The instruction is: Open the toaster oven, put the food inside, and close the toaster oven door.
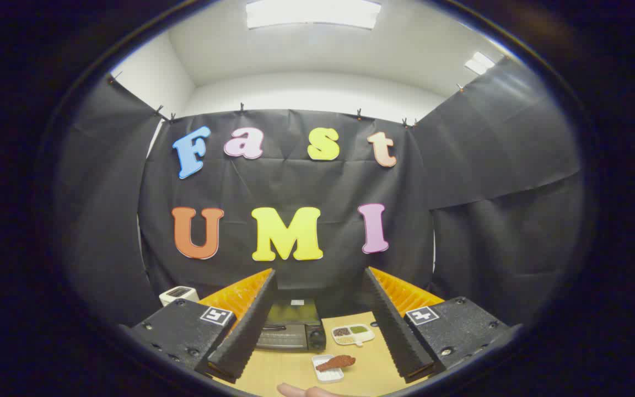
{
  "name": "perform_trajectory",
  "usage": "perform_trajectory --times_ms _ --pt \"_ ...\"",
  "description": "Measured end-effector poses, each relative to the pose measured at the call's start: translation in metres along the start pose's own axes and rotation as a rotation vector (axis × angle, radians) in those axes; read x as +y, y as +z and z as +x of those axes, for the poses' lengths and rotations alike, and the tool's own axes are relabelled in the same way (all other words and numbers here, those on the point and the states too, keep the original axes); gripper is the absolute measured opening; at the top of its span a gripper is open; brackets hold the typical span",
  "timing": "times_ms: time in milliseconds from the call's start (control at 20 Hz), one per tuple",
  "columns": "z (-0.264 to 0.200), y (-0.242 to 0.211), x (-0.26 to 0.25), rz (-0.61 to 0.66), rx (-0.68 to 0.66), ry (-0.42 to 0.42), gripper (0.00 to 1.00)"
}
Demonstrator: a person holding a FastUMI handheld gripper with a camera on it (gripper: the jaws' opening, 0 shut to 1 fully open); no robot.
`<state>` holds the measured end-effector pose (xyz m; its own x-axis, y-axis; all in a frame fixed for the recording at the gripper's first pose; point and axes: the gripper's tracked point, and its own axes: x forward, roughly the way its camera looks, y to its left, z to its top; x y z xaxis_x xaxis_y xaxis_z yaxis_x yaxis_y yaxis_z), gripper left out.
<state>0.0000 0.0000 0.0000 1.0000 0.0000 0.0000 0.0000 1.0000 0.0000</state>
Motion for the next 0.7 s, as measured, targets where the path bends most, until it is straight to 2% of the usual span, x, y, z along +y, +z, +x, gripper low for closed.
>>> perform_trajectory --times_ms 450,700 --pt "0.01 -0.007 0.008 0.007 0.007 0.0 0.99" --pt "0.038 -0.028 0.015 0.021 0.018 -0.017 0.99"
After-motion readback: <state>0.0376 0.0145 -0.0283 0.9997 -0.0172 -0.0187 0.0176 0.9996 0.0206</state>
